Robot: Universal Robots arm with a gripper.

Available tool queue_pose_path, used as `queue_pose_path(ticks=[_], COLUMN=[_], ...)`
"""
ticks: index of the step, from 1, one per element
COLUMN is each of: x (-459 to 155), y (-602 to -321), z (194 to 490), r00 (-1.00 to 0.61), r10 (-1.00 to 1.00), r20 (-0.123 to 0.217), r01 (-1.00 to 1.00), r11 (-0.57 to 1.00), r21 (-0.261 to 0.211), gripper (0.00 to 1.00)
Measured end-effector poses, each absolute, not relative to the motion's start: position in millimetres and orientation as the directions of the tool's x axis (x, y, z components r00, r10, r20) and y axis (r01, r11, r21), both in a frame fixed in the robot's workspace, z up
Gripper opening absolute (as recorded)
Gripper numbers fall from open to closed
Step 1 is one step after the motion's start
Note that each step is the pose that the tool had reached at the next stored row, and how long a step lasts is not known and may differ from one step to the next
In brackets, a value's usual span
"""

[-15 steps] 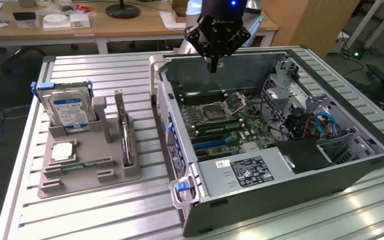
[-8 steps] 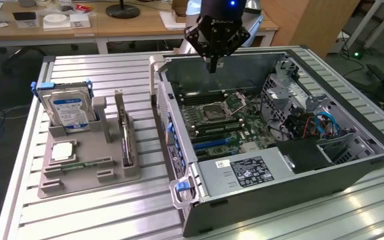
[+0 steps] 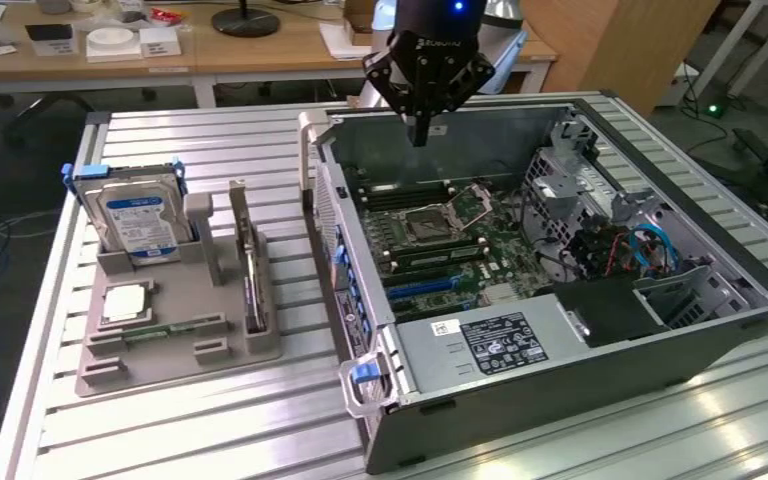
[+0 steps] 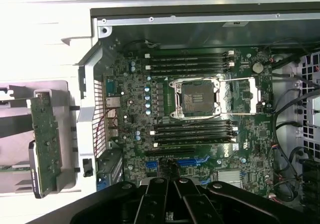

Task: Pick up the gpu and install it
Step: 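Reach for the gpu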

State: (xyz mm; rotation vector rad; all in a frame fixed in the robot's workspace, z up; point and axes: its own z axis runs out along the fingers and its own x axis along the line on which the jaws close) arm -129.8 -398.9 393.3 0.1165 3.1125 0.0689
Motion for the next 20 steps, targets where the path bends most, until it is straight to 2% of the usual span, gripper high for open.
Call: queue_pose_path(ticks=[20], x=[-145], y=[-399], z=[393], r00=[-0.997], r10=[0.075], r20=[-0.024], r01=[0.074], r11=[0.996], r21=[0.045], gripper=[0.10])
